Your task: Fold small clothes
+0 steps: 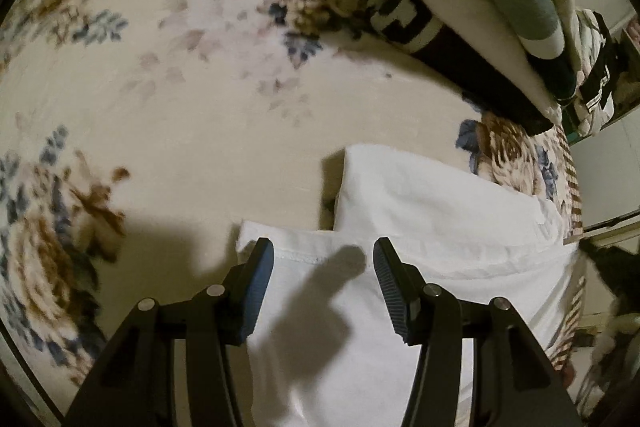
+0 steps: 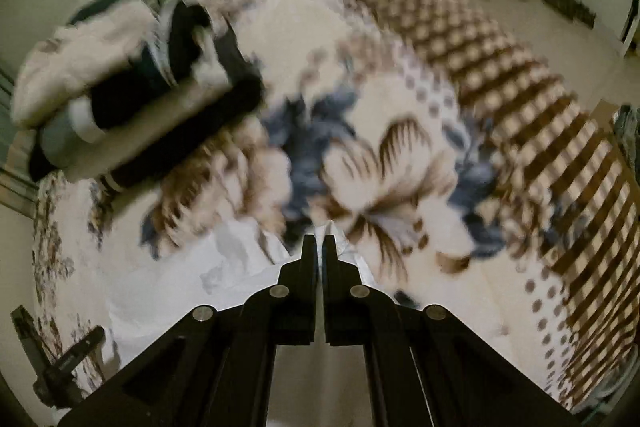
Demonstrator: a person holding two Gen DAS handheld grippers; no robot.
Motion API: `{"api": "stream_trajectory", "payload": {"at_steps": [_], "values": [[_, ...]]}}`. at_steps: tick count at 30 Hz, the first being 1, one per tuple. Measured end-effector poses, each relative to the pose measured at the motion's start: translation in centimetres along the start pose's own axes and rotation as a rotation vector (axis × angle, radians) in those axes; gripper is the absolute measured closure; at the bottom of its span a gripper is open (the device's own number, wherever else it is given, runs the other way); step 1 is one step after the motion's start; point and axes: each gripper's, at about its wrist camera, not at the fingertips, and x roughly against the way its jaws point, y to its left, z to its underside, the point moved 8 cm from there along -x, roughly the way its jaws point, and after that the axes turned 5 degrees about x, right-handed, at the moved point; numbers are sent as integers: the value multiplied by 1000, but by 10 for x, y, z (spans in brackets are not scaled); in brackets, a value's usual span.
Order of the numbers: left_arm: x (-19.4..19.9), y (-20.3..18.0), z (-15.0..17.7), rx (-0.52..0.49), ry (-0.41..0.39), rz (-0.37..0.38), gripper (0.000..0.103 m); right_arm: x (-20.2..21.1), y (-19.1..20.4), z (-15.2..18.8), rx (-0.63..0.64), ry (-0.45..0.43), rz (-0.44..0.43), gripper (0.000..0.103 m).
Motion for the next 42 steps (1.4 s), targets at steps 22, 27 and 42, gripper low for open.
{"api": "stream_trajectory", "payload": {"at_steps": [22,27,42], "values": [[9,21,-13,169,-82,154,102,6,-71,65,-229,119,-48,57],[8,43,-14,221,-17,118,100,18,-79,86,-278,113,-83,57],[-1,-69,59,1,52,63,30,-45,-13,154,-651,-38,-571,35]]}}
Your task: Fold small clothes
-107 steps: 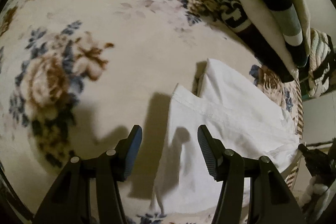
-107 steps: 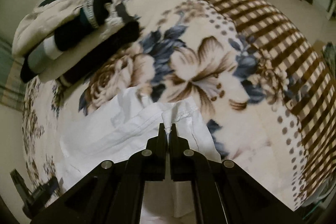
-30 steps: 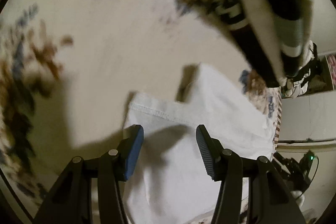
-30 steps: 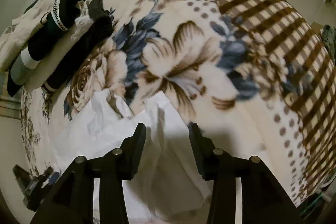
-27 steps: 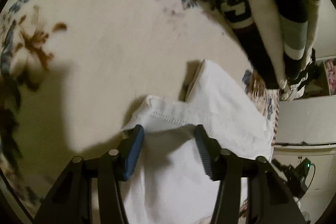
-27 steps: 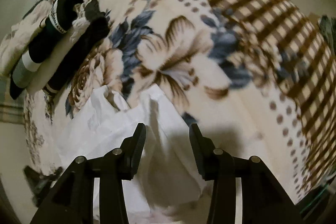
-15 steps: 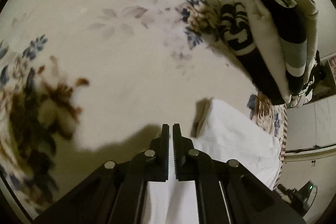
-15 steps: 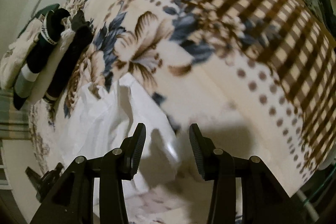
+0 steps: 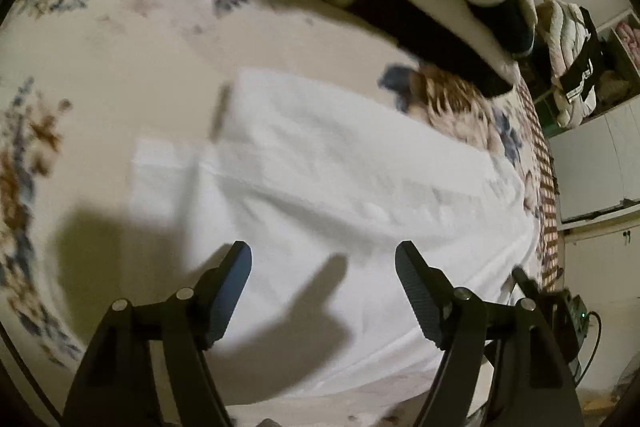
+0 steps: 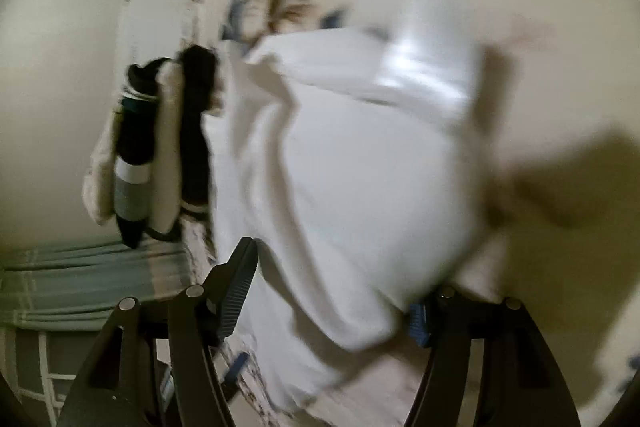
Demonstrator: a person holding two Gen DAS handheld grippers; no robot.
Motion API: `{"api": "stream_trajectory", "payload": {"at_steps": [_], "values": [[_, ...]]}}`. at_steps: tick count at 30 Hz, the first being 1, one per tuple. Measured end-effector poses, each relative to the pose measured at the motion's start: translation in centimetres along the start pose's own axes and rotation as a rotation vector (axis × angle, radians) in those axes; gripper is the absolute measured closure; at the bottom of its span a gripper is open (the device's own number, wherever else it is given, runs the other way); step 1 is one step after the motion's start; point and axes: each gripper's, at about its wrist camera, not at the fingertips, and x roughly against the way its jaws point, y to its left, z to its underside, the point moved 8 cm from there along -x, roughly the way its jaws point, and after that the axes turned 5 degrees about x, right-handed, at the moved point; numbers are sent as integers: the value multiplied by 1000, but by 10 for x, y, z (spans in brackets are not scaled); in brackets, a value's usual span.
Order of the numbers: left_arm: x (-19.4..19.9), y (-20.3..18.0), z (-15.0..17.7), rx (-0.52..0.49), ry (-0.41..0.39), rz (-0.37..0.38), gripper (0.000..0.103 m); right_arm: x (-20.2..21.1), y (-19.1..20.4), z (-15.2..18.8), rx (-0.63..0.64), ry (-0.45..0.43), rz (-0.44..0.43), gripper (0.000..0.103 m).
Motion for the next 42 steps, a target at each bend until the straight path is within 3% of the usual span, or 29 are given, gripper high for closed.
{"api": "stream_trajectory", "payload": {"at_steps": [6,8,9,10,13,16,20,21,23,25,28,31,33,35,37,38,39,40,42], "values": [[-22,5,2,4,23,-37,26,-15,6,-8,1,-72,-76,36],[-21,5,1,2,20,-39,26,-14,9,-13,-2,-92,-94,55],[-20,6,0,0,18,-42,26,-14,12,-14,7,-93,-91,78],[-19,6,1,0,19,-43,26,-14,14,-14,14,-92,-84,83],[-9,12,-1,31,10,-46,26,-6,30,-16,75,-116,-19,88],[16,34,-4,106,-35,-52,26,3,63,-13,224,-150,102,89],[61,95,1,257,-113,-90,26,-1,131,12,586,-180,320,90],[74,115,5,306,-132,-102,26,-12,153,28,729,-164,389,90],[94,150,13,390,-159,-129,26,-33,184,60,934,-135,438,90],[113,185,25,468,-187,-154,26,-70,210,112,1211,-55,516,91],[130,226,44,542,-209,-204,26,-118,211,190,1546,66,585,91],[137,252,62,597,-205,-218,26,-154,173,259,1818,235,661,88],[139,257,71,625,-210,-199,26,-160,156,275,1862,293,696,81],[140,252,76,630,-217,-183,26,-152,156,276,1809,342,654,76],[140,241,77,622,-224,-163,26,-137,163,276,1679,456,499,38],[142,235,77,618,-223,-149,26,-129,169,278,1590,535,403,30],[145,228,77,619,-222,-126,26,-115,179,271,1460,604,298,23],[146,219,75,619,-225,-96,26,-105,187,262,1371,627,248,23],[145,194,71,607,-227,-41,26,-87,198,232,1214,633,212,23]]}}
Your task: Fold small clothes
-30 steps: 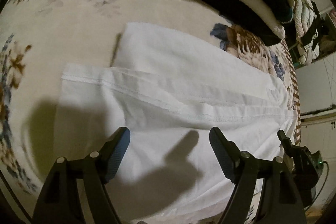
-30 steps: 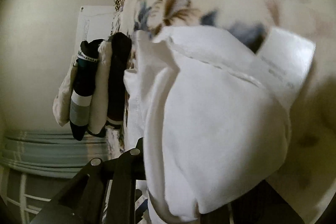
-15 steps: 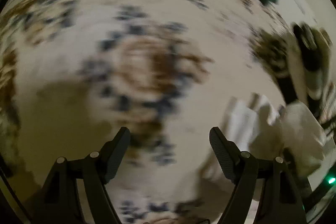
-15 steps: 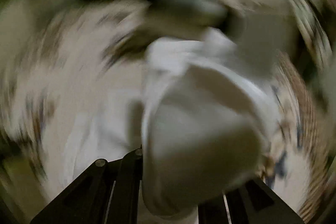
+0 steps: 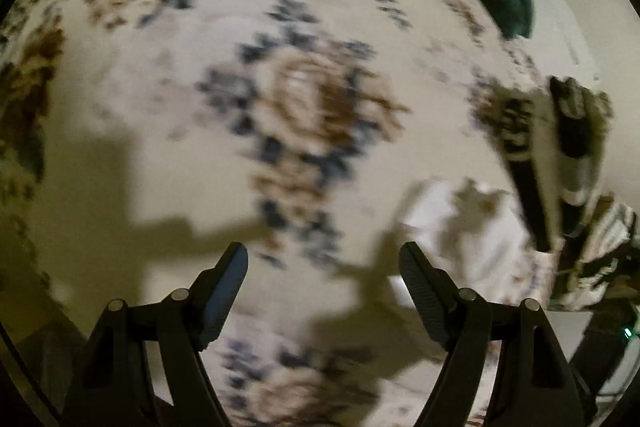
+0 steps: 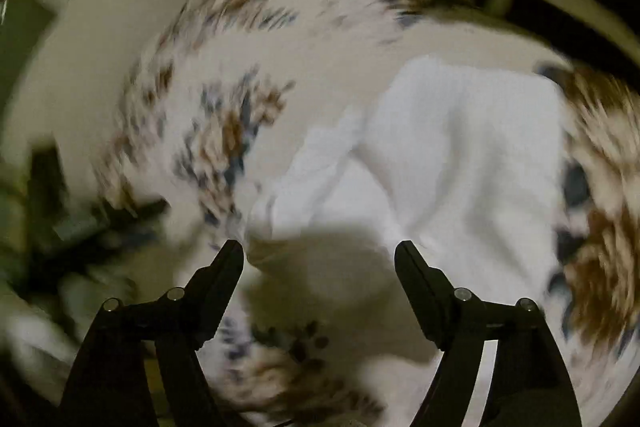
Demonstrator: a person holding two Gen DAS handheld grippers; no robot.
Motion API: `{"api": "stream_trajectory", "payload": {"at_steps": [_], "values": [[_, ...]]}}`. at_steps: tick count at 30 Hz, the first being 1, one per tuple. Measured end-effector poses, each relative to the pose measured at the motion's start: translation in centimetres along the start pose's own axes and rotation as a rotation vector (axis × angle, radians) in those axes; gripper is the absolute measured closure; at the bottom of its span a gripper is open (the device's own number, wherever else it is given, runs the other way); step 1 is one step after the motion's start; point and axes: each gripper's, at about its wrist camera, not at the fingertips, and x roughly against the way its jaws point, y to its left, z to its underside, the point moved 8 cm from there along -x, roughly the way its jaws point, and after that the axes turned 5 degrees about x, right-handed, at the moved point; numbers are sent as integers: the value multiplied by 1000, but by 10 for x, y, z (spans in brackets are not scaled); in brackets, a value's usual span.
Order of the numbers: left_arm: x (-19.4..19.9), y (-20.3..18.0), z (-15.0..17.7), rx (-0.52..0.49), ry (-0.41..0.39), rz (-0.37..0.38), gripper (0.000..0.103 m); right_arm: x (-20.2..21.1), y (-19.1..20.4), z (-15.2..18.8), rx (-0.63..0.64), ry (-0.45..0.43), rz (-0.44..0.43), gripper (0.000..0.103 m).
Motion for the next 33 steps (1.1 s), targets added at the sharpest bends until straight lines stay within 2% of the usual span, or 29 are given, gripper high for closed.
{"api": "stream_trajectory", "payload": {"at_steps": [4,7,10,13,14,16,17,19,21,23,26,27,29,30,31,33], "values": [[-16,-45,38,4,61,88,26,39,-57,-3,-125,-5,38,23],[-47,-63,75,80,123,124,26,47,-108,-16,-165,9,84,23],[-90,-78,108,190,167,146,26,40,-152,-42,-190,20,59,23],[-120,-64,122,337,139,109,27,17,-183,-66,-205,66,2,23],[-126,-49,124,455,103,155,27,10,-189,-73,-203,82,-20,23],[-120,-36,122,587,36,231,27,-8,-198,-85,-186,131,-78,23],[-117,-36,123,623,17,235,27,-17,-201,-91,-173,157,-93,23],[-108,-46,126,612,-9,212,27,-34,-201,-102,-120,203,-134,23],[-104,-59,131,587,-19,226,26,-47,-196,-109,-82,234,-186,23],[-112,-74,143,574,-1,233,27,-62,-193,-111,-73,282,-262,23],[-129,-86,150,561,13,204,27,-80,-193,-109,-102,312,-308,23],[-130,-89,146,541,-10,186,29,-84,-195,-109,-134,306,-329,24],[-124,-96,133,473,-76,175,50,-83,-197,-110,-172,273,-369,44],[-120,-99,126,425,-99,169,74,-84,-198,-110,-174,264,-358,62],[-117,-101,121,375,-110,161,83,-82,-198,-109,-175,253,-356,69],[-111,-104,111,296,-99,164,89,-74,-198,-105,-177,222,-349,77]]}}
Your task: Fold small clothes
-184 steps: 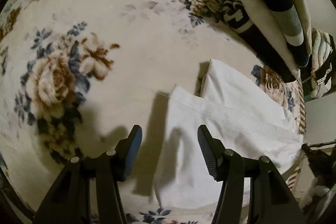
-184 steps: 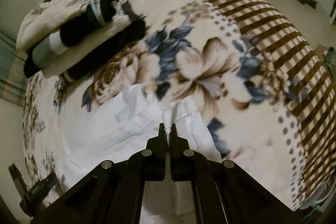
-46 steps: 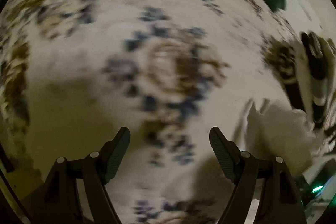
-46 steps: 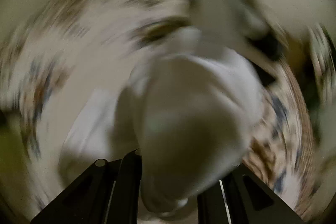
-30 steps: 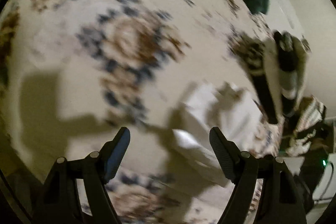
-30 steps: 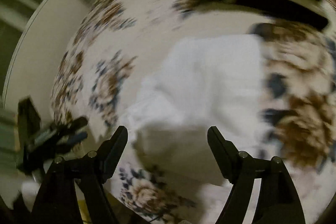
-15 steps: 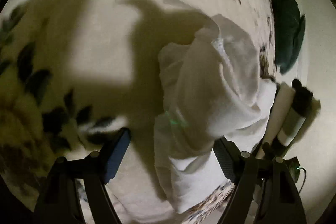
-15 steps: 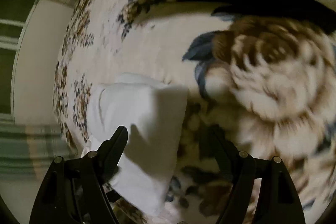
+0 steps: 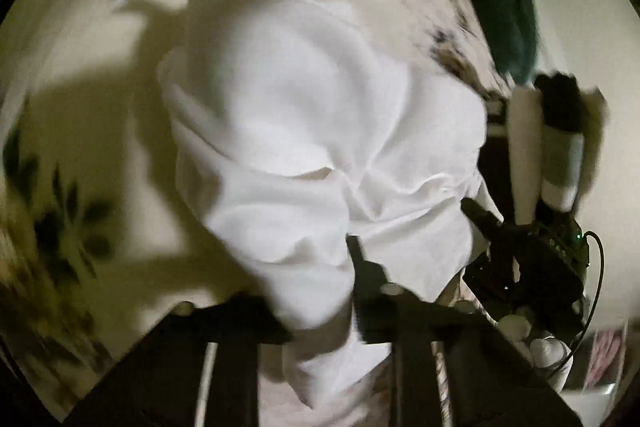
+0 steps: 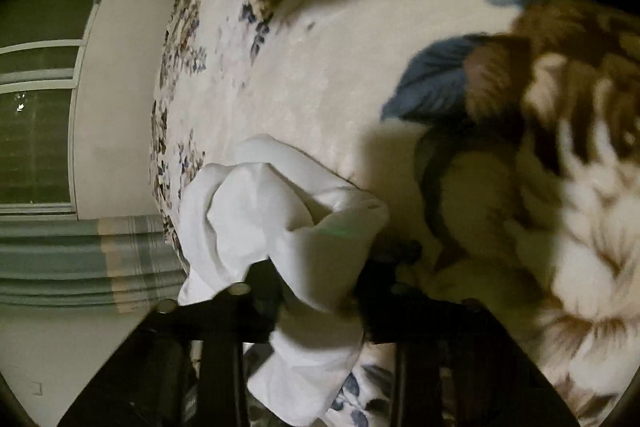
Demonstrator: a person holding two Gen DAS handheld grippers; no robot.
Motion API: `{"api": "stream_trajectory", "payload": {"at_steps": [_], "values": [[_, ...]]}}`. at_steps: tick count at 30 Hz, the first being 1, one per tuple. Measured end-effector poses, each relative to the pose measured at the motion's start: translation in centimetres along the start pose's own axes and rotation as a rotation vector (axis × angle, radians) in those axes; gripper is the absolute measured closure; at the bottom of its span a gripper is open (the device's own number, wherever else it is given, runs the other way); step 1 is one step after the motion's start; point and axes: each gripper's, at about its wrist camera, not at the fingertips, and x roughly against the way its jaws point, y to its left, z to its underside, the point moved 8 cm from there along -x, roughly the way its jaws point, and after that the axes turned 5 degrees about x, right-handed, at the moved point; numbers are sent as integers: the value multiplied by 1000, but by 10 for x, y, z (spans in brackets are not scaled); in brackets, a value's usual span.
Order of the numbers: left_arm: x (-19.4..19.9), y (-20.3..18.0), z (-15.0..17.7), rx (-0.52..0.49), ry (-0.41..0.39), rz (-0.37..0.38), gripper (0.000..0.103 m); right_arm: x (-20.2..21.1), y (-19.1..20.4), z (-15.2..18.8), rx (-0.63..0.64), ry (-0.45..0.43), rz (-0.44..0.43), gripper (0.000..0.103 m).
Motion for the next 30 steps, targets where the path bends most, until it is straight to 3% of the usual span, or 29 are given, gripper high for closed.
{"api": "stream_trajectory", "payload": {"at_steps": [5,9,11,12,15,17,21,24,27,28,29,30], "values": [[22,-15,-7,-218,88,1,89,35,-2,45,-114,-96,-21,80],[17,2,27,-337,297,-12,84,79,-11,124,-258,-160,-14,80],[11,24,40,-333,407,-89,73,83,-14,158,-295,-140,24,76],[13,32,40,-331,421,-113,67,79,-21,177,-313,-95,61,70],[33,32,27,-336,381,-91,40,84,-38,192,-316,-22,163,64],[43,22,12,-347,328,-63,39,99,-33,180,-243,-38,216,55],[32,9,-11,-355,267,-48,38,111,17,131,117,-43,329,48],[12,7,-24,-330,248,-30,39,84,53,101,370,34,373,40],[0,-3,-33,-309,220,8,41,39,64,81,467,168,350,40],[-2,-1,-37,-278,215,35,48,28,66,78,463,206,337,51],[1,2,-41,-254,209,51,55,19,63,74,453,226,317,69],[-2,1,-45,-233,202,51,70,14,60,68,408,220,285,94]]}}
